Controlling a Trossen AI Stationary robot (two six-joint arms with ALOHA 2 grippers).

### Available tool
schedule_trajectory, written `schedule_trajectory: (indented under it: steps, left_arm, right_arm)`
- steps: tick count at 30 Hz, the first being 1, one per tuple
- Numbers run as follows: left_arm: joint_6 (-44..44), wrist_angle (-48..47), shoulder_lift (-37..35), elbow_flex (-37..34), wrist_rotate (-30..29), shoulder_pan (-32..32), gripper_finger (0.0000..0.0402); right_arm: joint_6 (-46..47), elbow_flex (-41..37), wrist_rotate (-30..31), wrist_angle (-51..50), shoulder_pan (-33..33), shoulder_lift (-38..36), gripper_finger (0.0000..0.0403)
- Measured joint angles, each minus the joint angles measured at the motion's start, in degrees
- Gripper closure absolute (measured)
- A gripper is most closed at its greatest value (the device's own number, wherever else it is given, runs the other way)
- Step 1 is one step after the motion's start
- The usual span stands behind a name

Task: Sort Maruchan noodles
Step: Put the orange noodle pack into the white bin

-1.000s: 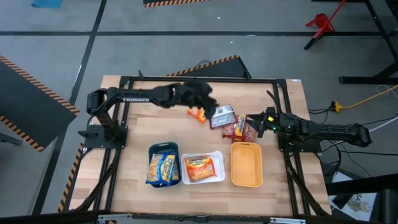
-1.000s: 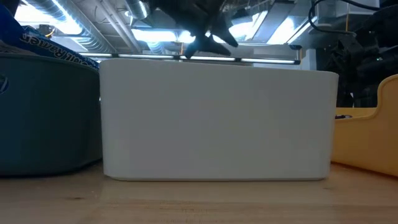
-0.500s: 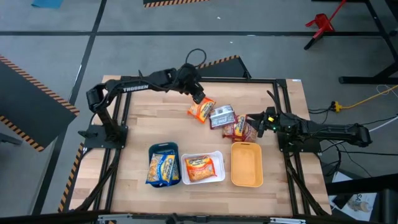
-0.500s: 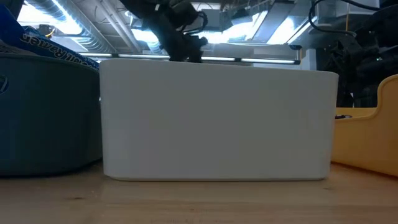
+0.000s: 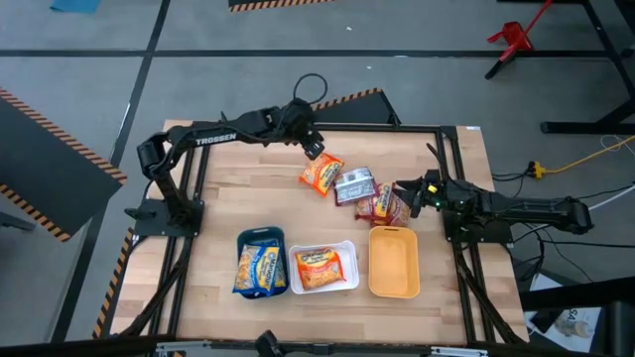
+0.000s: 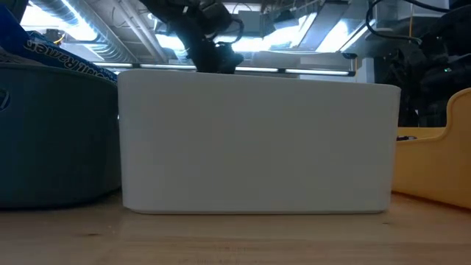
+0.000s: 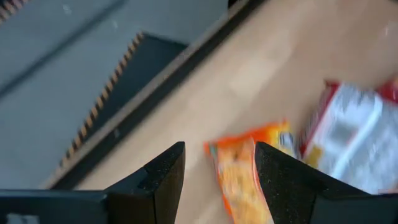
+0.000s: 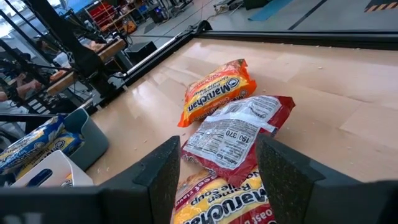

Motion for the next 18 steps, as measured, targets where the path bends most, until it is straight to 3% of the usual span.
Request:
schedule_trajectory:
  steps: [3,7,18]
  left_arm:
    - [-0.22,-8.85,0.00,0.96,6.08,2.32,0.0208]
    - [2.67,-16.14,-0.02,1.27,7.51,3.75,0.0189]
    - [-0.24,-15.55,5.37,1.29,9.08,2.61,0.0093]
  right_arm:
    - [0.02,0.02,0.89,0.08,0.00,0.00,0.0207]
    - [0.07,0.00,3.39,0.34,0.00,0.49,0.0207]
    - [1.79,0.02,5.07,0.46,0.00,5.72,0.0207]
